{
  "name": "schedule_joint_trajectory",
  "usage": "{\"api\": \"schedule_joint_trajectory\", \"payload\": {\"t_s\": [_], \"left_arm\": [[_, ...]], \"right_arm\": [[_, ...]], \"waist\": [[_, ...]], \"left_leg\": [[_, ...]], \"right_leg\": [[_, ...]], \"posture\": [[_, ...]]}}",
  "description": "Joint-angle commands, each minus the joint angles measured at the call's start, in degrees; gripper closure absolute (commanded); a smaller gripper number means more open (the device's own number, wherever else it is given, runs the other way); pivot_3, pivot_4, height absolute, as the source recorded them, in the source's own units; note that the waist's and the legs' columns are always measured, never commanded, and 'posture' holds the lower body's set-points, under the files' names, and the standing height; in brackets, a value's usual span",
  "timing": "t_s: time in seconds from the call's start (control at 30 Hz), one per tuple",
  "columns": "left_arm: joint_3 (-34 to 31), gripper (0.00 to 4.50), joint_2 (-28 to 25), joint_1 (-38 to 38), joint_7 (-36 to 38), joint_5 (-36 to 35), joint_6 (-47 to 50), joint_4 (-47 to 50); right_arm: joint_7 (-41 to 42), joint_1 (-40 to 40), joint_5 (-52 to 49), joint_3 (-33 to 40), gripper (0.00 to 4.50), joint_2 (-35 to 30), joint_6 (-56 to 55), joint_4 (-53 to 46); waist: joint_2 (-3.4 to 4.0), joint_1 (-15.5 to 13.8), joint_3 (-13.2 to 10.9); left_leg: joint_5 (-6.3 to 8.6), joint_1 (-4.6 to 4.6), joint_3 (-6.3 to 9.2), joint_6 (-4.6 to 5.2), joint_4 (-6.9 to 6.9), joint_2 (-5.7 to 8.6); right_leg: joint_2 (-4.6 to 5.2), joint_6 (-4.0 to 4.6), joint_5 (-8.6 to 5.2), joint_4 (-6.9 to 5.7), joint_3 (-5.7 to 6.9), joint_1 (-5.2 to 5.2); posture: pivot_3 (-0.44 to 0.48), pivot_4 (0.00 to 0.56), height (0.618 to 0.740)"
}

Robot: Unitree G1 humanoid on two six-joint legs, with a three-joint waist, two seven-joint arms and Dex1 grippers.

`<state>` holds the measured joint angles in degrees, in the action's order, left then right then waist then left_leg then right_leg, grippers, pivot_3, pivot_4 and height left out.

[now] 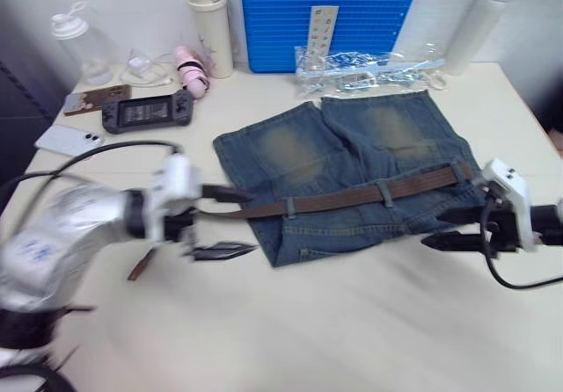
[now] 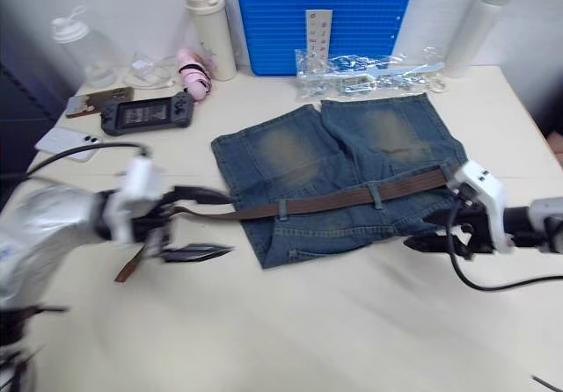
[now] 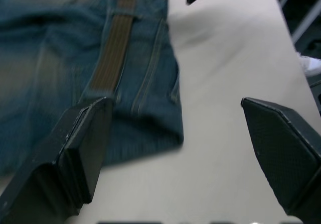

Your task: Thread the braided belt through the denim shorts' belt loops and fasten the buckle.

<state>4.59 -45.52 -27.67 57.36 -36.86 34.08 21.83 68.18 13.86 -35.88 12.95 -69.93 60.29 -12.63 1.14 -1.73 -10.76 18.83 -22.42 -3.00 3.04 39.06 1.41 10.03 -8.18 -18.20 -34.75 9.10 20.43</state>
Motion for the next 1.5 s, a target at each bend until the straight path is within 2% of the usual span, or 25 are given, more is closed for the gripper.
{"api": "schedule_joint_trajectory", "payload": {"t_s": [0.03, 0.13, 0.2, 0.27, 0.33, 0.43, 0.6, 0.7, 0.8, 0.93, 1.07, 1.17, 1.37, 1.47, 1.5], "left_arm": [[11.02, 0.00, 6.20, -5.87, 3.18, 6.67, -2.14, -5.67], [16.21, 0.00, 11.01, -8.72, 1.60, 13.57, -5.77, -10.84], [20.47, 0.00, 11.43, -8.40, 0.50, 22.08, -13.02, -13.95], [21.85, 0.00, 13.13, -6.42, -0.63, 23.91, -13.86, -13.86], [23.16, 0.00, 12.20, -4.57, -0.34, 27.48, -17.10, -14.53], [21.92, 0.85, 11.56, -4.05, -0.47, 29.96, -18.39, -17.50], [17.53, 3.11, 9.47, -5.43, -2.17, 33.71, -25.83, -25.80], [11.87, 4.46, 7.16, -3.40, 1.98, 27.71, -23.36, -26.72], [8.23, 4.46, 5.28, -1.13, 4.96, 24.19, -21.85, -25.76], [0.00, 4.46, 0.05, 3.56, 11.48, 17.36, -20.88, -26.62], [-3.33, 4.46, -2.21, 6.21, 12.44, 16.60, -21.02, -28.39], [-4.53, 4.46, -1.44, 6.69, 11.99, 16.61, -20.66, -30.62], [-11.21, 1.84, -2.80, 6.41, 14.01, 6.79, -7.92, -27.81], [-15.01, 0.23, -3.43, 3.17, 12.17, 1.64, 0.68, -28.36], [-15.07, 0.02, -3.06, 1.33, 10.48, 1.42, 3.17, -29.40]], "right_arm": [[0.91, -5.48, -2.94, 9.70, 0.09, -2.56, 3.03, -8.40], [-1.36, -9.26, -2.63, 14.10, 0.09, -1.56, 4.08, -11.40], [-4.87, -10.16, -3.35, 15.90, 0.09, 0.34, 6.26, -14.69], [-8.61, -10.68, -4.08, 17.40, 0.09, 2.85, 8.45, -17.24], [-11.99, -11.86, -4.22, 17.99, 0.09, 5.08, 9.86, -20.66], [-15.29, -14.30, -5.27, 19.19, 0.00, 8.49, 10.83, -24.90], [-17.93, -16.77, -5.62, 18.75, 0.00, 10.98, 9.37, -26.89], [-17.54, -16.63, -5.54, 17.94, 0.00, 10.19, 7.34, -25.72], [-16.33, -16.64, -5.85, 18.30, 0.00, 9.54, 5.62, -24.44], [-15.29, -12.91, -7.18, 16.57, 0.00, 8.56, 3.95, -21.62], [-14.01, -10.51, -7.52, 14.15, 0.00, 7.66, 2.57, -18.97], [-14.32, -6.14, -8.18, 11.33, 0.00, 8.27, 2.56, -15.20], [-14.46, -1.01, -12.18, 12.61, 0.00, 9.25, 4.25, -10.06], [-16.33, 1.75, -10.58, 11.92, 0.00, 10.24, 1.67, -5.57], [-17.17, 2.78, -8.60, 10.59, 0.00, 10.56, -0.37, -3.70]], "waist": [[-0.20, 0.19, -0.04], [-0.40, 0.20, -0.14], [-0.42, 0.25, -0.15], [-0.43, 0.28, -0.15], [-0.43, 0.06, -0.15], [-0.43, -0.10, -0.15], [-0.43, -1.09, -0.15], [-0.42, -0.74, -0.14], [-0.41, -0.03, -0.14], [-0.44, 0.76, -0.16], [-0.44, 0.50, -0.16], [-0.44, 0.42, -0.16], [-0.47, 0.29, -0.18], [-0.47, 0.37, -0.18], [-0.47, 0.32, -0.18]], "left_leg": [[0.00, 0.00, -0.02, 0.00, 0.00, -0.02], [0.00, 0.01, -0.10, 0.00, 0.01, -0.11], [-0.02, 0.00, -0.12, 0.01, 0.03, -0.12], [-0.03, 0.03, -0.12, -0.01, 0.03, -0.16], [-0.04, 0.01, -0.06, -0.02, 0.02, -0.18], [-0.04, -0.03, 0.00, -0.02, 0.04, -0.16], [-0.08, -0.02, 0.02, 0.01, 0.15, -0.11], [-0.08, 0.02, 0.00, 0.01, 0.15, -0.12], [-0.08, 0.02, 0.03, -0.02, 0.10, -0.20], [-0.08, 0.02, 0.01, -0.01, 0.08, -0.18], [-0.08, 0.03, 0.04, -0.03, 0.08, -0.21], [-0.08, 0.04, 0.02, -0.02, 0.08, -0.13], [-0.08, 0.00, 0.16, -0.01, 0.09, -0.11], [-0.08, 0.00, 0.16, 0.00, 0.09, -0.10], [-0.08, 0.00, 0.16, -0.01, 0.09, -0.10]], "right_leg": [[-0.02, 0.00, 0.00, 0.00, -0.01, 0.00], [-0.09, 0.00, 0.00, 0.11, -0.04, -0.01], [-0.09, 0.00, 0.00, 0.16, -0.08, -0.02], [-0.10, 0.00, 0.00, 0.20, -0.08, -0.04], [-0.11, 0.01, 0.00, 0.23, -0.07, -0.05], [-0.10, 0.01, 0.00, 0.25, -0.05, -0.04], [-0.05, -0.01, 0.05, 0.23, -0.07, -0.09], [-0.05, 0.00, 0.05, 0.17, -0.10, -0.08], [-0.13, 0.01, 0.04, 0.16, -0.07, -0.05], [-0.12, 0.01, 0.04, 0.14, -0.07, -0.04], [-0.13, 0.02, 0.04, 0.13, -0.07, -0.03], [-0.06, 0.01, 0.04, 0.12, -0.08, -0.04], [-0.03, 0.01, 0.04, -0.08, -0.03, 0.03], [-0.03, 0.01, 0.04, -0.09, -0.03, 0.04], [-0.03, 0.01, 0.04, -0.09, -0.02, 0.04]], "posture": [[0.000, 0.150, 0.689], [0.000, 0.150, 0.689], [0.000, 0.150, 0.689], [0.000, 0.150, 0.689], [0.000, 0.150, 0.689], [0.000, 0.150, 0.689], [0.000, 0.150, 0.689], [0.000, 0.150, 0.689], [0.000, 0.150, 0.689], [0.000, 0.150, 0.689], [0.000, 0.150, 0.689], [0.000, 0.150, 0.689], [0.000, 0.150, 0.689], [0.000, 0.150, 0.689], [0.000, 0.150, 0.689]]}}
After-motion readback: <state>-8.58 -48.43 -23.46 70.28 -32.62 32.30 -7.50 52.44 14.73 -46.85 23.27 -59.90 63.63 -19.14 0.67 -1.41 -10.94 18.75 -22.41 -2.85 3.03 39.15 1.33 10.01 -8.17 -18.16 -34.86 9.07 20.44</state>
